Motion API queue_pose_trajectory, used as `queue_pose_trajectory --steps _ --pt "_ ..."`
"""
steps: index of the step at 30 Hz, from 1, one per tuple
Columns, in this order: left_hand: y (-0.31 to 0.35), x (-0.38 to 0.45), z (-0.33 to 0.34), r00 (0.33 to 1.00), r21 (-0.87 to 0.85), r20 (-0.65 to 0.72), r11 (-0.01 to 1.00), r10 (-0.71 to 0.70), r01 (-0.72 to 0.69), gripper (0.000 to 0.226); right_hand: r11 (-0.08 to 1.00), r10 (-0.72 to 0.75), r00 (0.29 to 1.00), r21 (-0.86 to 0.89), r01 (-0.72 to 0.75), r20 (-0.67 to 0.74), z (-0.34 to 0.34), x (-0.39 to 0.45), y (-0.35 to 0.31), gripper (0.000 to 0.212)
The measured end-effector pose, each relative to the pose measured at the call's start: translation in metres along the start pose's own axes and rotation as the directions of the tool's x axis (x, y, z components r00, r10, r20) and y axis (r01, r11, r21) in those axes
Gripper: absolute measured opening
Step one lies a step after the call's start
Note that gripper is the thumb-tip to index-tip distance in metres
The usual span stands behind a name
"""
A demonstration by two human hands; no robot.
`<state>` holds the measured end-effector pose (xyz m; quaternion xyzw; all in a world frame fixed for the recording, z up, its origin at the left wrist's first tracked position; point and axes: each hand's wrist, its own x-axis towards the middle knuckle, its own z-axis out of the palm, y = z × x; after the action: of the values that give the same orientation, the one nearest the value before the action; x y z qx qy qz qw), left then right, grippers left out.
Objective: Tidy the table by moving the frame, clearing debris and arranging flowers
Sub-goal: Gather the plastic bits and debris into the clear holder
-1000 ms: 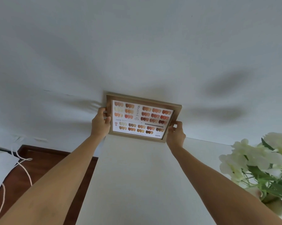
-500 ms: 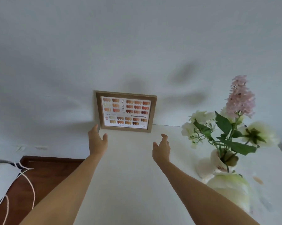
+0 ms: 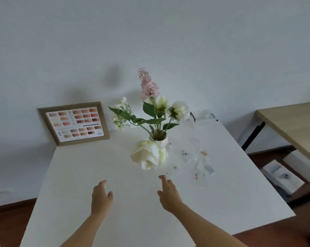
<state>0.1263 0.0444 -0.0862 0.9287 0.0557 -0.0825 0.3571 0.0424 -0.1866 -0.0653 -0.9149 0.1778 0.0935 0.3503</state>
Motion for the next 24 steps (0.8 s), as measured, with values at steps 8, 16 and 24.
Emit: queue_pose_trajectory --steps 8,16,24 --pt "0.093 -0.083 0.102 0.96 0.033 0.227 0.983 0.166 -0.178 0.047 0.973 0.23 0.96 0.033 -0.228 -0.162 -0.09 -0.075 0.146 0.046" --pt "0.165 -0.074 0.15 0.941 0.092 0.235 0.958 0.244 -0.271 0.043 0.965 0.262 0.943 0.071 -0.253 -0.207 -0.131 -0.063 0.196 0.04" --pt "0.206 -0.037 0.206 0.944 0.132 0.187 0.945 0.274 -0.3 0.04 0.96 0.28 0.947 0.017 -0.281 -0.156 -0.168 -0.007 0.223 0.041"
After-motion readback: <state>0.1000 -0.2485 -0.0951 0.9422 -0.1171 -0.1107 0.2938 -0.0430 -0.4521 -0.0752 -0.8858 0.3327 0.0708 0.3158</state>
